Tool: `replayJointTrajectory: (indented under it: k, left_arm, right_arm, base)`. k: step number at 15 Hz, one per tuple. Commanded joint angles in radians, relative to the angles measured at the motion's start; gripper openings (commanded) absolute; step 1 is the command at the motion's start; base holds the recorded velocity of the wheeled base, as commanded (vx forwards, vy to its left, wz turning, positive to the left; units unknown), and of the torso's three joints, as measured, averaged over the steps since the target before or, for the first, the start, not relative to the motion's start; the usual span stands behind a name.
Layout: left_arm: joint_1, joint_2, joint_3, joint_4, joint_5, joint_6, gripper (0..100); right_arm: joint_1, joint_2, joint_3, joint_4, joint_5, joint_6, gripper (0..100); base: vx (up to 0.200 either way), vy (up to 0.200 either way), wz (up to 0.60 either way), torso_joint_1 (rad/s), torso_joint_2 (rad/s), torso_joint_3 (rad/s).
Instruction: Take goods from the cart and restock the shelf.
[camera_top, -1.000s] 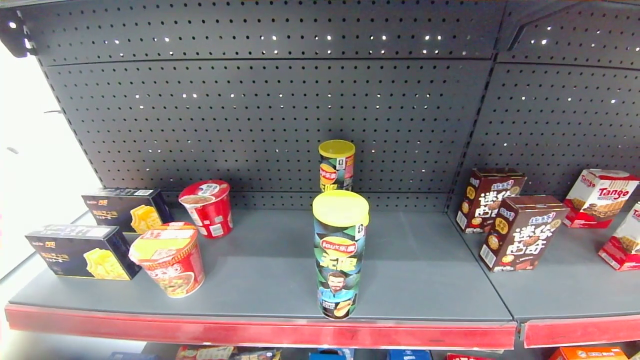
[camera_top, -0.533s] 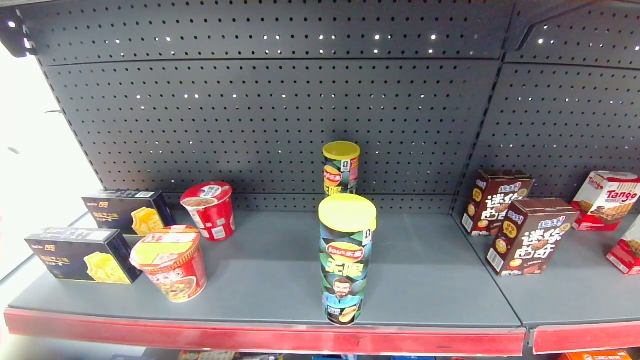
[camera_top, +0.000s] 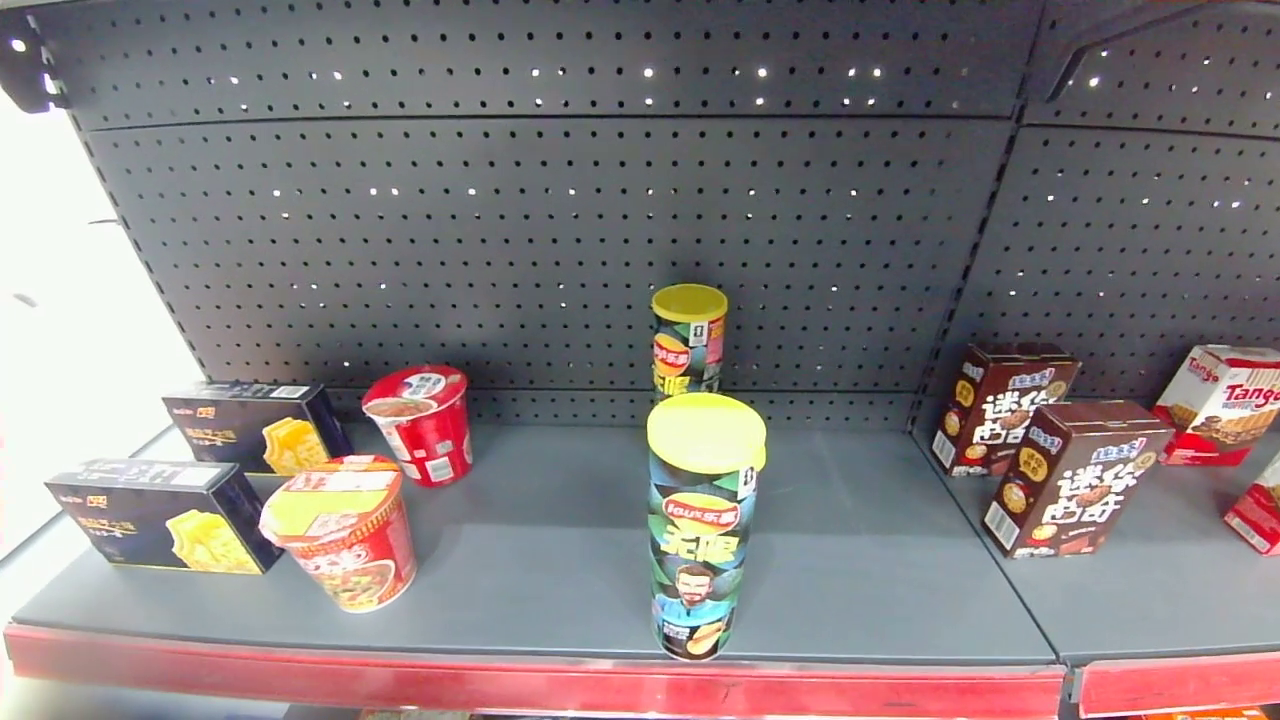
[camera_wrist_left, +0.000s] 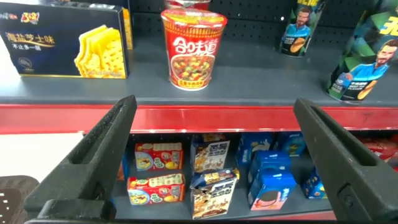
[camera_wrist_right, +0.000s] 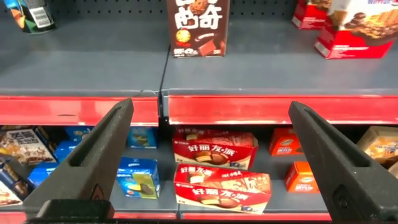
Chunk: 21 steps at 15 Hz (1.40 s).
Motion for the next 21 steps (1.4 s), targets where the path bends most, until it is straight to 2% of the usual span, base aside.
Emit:
replayJointTrajectory:
  k: [1, 3, 5, 13, 14, 16, 17, 21]
  left_arm:
    - [0.001, 0.001, 0.001, -0.002, 0.000, 0.000, 100]
    - [0.001, 0.001, 0.001, 0.000, -0.002, 0.002, 100]
    - [0.001, 0.001, 0.001, 0.000, 0.000, 0.002, 100]
    - [-0.001, 0.001, -0.001, 0.000, 0.000, -0.011, 100]
    - [0.001, 0.001, -0.001, -0.002, 0.003, -0.023, 100]
    - [0.001, 0.001, -0.002, -0.002, 0.003, -0.081, 100]
    - [0.001, 0.001, -0.002, -0.008, 0.003, -0.093, 100]
    - [0.001, 0.001, -0.001, -0.016, 0.001, -0.101, 100]
  right_arm:
    - [0.000, 0.000, 0.000, 0.000, -0.001, 0.000, 100]
    - [0.002, 0.000, 0.000, 0.000, -0.001, 0.000, 100]
    - [0.000, 0.000, 0.000, 0.000, -0.001, 0.000, 100]
    - [0.000, 0.000, 0.000, 0.000, 0.000, 0.000, 100]
    - [0.000, 0.000, 0.000, 0.000, -0.001, 0.000, 100]
    - [0.000, 0.000, 0.000, 0.000, -0.001, 0.000, 100]
    - [0.000, 0.000, 0.000, 0.000, 0.000, 0.000, 100]
    - [0.000, 0.000, 0.000, 0.000, -0.001, -0.003, 100]
  base:
    - [0.000, 0.000, 0.00, 0.000, 0.00, 0.000]
    - [0.000, 0.000, 0.00, 0.000, 0.00, 0.000]
    - [0.000, 0.200, 0.00, 0.000, 0.00, 0.002]
    - [0.000, 0.000, 0.00, 0.000, 0.00, 0.000]
    - [0.000, 0.000, 0.00, 0.000, 0.00, 0.000]
    - [0.000, 0.000, 0.00, 0.000, 0.00, 0.000]
    - [0.000, 0.000, 0.00, 0.000, 0.00, 0.000]
    - [0.000, 0.000, 0.00, 0.000, 0.00, 0.000]
